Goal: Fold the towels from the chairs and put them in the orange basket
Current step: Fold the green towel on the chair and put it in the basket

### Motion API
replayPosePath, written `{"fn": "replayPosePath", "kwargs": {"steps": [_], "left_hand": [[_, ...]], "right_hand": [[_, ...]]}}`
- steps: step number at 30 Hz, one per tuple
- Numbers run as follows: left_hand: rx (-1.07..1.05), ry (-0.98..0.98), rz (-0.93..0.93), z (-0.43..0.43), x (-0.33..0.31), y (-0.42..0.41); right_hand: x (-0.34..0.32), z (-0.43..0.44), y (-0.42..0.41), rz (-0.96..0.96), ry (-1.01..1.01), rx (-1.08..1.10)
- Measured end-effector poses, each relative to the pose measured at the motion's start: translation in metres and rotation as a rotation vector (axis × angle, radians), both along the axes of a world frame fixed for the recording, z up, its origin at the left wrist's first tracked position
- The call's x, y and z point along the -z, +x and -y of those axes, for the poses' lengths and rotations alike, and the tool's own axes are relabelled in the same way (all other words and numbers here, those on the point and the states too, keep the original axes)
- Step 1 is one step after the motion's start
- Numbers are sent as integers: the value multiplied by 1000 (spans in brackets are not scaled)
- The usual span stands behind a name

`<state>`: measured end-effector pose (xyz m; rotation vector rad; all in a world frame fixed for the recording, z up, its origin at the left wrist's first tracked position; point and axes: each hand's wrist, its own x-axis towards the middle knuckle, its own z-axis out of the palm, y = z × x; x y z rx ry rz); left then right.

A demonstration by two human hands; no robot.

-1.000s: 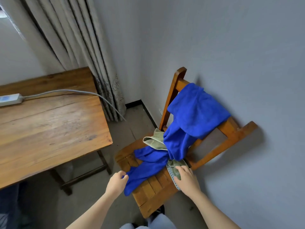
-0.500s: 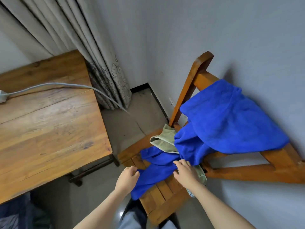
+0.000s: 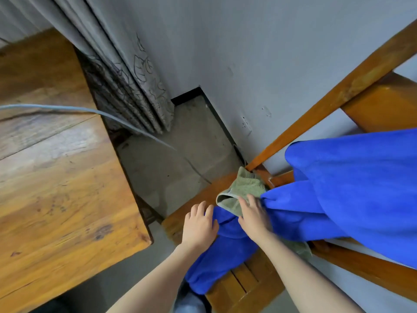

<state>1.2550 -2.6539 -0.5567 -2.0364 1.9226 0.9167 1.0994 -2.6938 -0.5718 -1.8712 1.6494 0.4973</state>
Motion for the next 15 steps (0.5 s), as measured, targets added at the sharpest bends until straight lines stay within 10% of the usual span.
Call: {"fn": "replayPosePath", "kwargs": {"steps": [15], "left_hand": [[-85, 84, -15, 3, 14, 21]], "right_hand": [[23, -7, 21, -73, -62, 196]]}}
